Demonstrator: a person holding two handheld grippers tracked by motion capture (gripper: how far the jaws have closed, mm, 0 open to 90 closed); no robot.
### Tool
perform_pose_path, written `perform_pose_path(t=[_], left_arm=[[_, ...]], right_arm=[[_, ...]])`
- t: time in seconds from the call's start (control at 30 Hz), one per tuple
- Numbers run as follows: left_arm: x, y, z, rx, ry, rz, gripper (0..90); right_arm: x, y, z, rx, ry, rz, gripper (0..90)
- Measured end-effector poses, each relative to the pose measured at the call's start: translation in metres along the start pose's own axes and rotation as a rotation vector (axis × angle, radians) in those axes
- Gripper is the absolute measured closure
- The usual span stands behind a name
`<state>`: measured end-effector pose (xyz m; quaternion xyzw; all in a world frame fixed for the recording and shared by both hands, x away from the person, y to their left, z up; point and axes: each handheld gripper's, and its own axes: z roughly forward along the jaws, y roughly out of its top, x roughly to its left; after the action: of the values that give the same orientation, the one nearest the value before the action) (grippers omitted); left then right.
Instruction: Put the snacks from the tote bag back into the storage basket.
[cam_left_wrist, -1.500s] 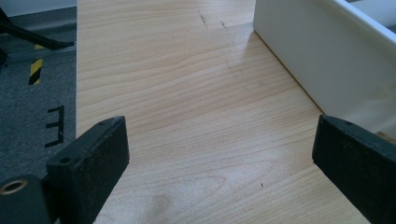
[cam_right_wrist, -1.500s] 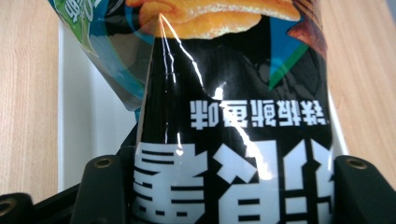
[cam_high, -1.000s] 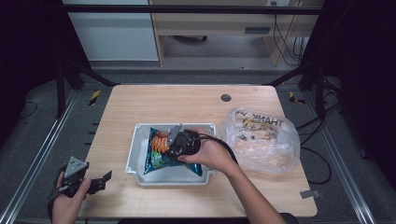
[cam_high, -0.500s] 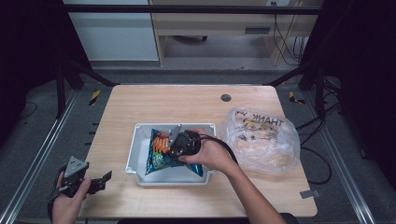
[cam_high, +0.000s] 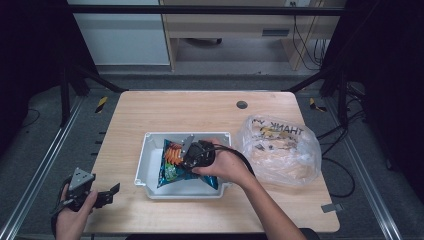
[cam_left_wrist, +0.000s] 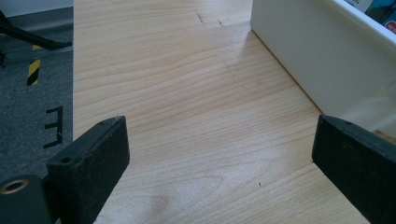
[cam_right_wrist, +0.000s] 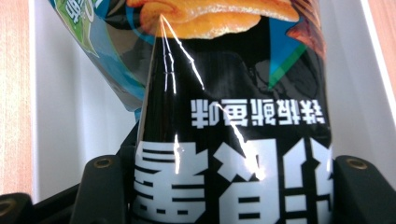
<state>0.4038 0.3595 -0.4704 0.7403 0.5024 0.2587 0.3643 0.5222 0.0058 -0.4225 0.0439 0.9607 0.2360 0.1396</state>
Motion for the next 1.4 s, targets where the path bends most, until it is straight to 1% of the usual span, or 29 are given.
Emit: perform_pose_path(t=[0.2, 0.23, 0.33, 0.4, 0.53, 0.6, 0.67, 0.73, 0.8, 0.93, 1.23, 1.4], left_arm=[[-0.0001, -0.0002, 0.0012, -0.005, -0.002, -0.011, 3.9], [0.0004, 0.0, 0.0014, -0.003, -0.003, -0.004, 3.9], [0.0014, 0.0005, 0.0019, -0.001, -0.001, -0.003, 3.9], [0.0022, -0.0001, 0.0014, -0.004, 0.001, -0.014, 4.0], [0.0014, 0.0002, 0.0013, 0.0, 0.004, -0.003, 4.0], [0.0005, 0.0001, 0.001, -0.002, 0.002, -0.007, 4.0], [-0.0006, 0.0003, 0.0012, 0.005, -0.003, 0.007, 4.0], [-0.0009, 0.0006, 0.0016, 0.003, -0.003, 0.003, 4.0], [-0.0007, 0.0006, 0.0014, 0.008, -0.003, 0.009, 4.0], [-0.0005, 0.0003, 0.0015, 0.002, -0.001, 0.001, 4.0], [-0.0007, 0.0003, 0.0008, 0.005, -0.003, 0.008, 4.0], [-0.0006, 0.0004, 0.0014, 0.006, -0.004, 0.005, 4.0]], right_arm=[[-0.0007, -0.0012, 0.0017, 0.009, 0.001, 0.003, 38.9], [-0.0012, -0.0015, 0.0019, 0.009, 0.002, 0.001, 38.9], [-0.0019, -0.0033, 0.0026, 0.013, 0.005, 0.006, 38.9], [-0.001, -0.0038, 0.0027, 0.008, 0.002, 0.005, 38.8], [-0.0008, -0.0035, 0.0028, 0.01, 0.002, 0.004, 38.7], [-0.0005, -0.0034, 0.0031, 0.01, 0.001, 0.003, 38.6], [-0.0004, -0.0031, 0.0034, 0.013, -0.003, 0.003, 38.6], [-0.0006, -0.0032, 0.0036, 0.014, -0.003, 0.001, 38.5], [-0.001, -0.0035, 0.0036, 0.014, -0.006, 0.005, 38.5], [-0.0018, -0.0041, 0.0038, 0.014, -0.007, 0.01, 38.3], [-0.0007, -0.003, 0.0055, 0.016, -0.016, -0.003, 37.3], [-0.0004, -0.0032, 0.0057, 0.014, -0.027, 0.015, 35.1]])
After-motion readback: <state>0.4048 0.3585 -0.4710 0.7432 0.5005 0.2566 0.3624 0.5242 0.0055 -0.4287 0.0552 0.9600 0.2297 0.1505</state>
